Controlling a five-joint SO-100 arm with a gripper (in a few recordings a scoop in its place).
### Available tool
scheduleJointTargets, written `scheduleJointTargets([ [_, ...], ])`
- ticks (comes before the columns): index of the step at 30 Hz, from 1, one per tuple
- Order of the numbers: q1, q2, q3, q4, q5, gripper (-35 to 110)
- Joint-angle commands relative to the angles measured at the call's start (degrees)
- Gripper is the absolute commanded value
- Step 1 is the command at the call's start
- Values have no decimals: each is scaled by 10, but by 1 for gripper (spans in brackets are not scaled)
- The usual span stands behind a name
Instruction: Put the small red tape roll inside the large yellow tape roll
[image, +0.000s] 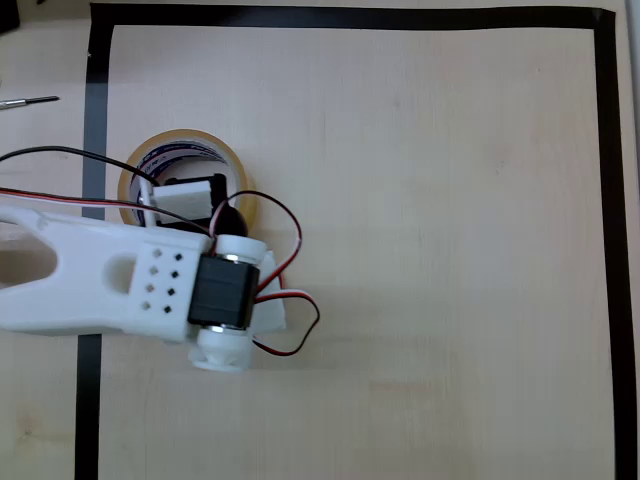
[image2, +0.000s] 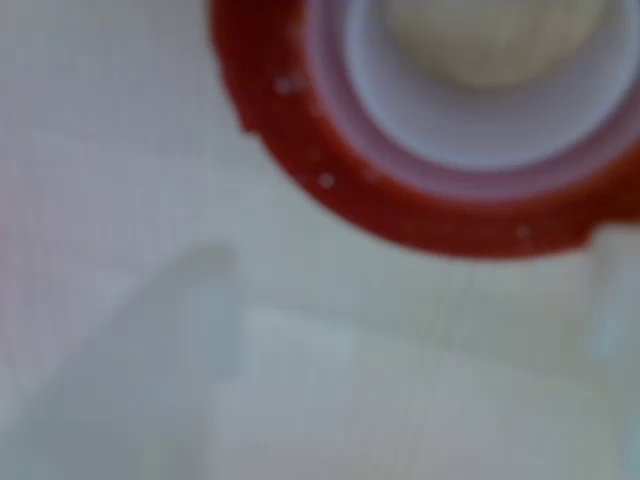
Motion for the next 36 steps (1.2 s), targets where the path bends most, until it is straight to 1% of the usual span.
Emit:
scheduleJointTargets([
  [1,-1,94,25,10,-3,16],
  [12,-2,95,86,-9,-1,15],
  [21,-24,83,86,-25,-1,16],
  [29,-25,67,93,-27,-1,17],
  [36,-33,65,142,-56,-4,20],
])
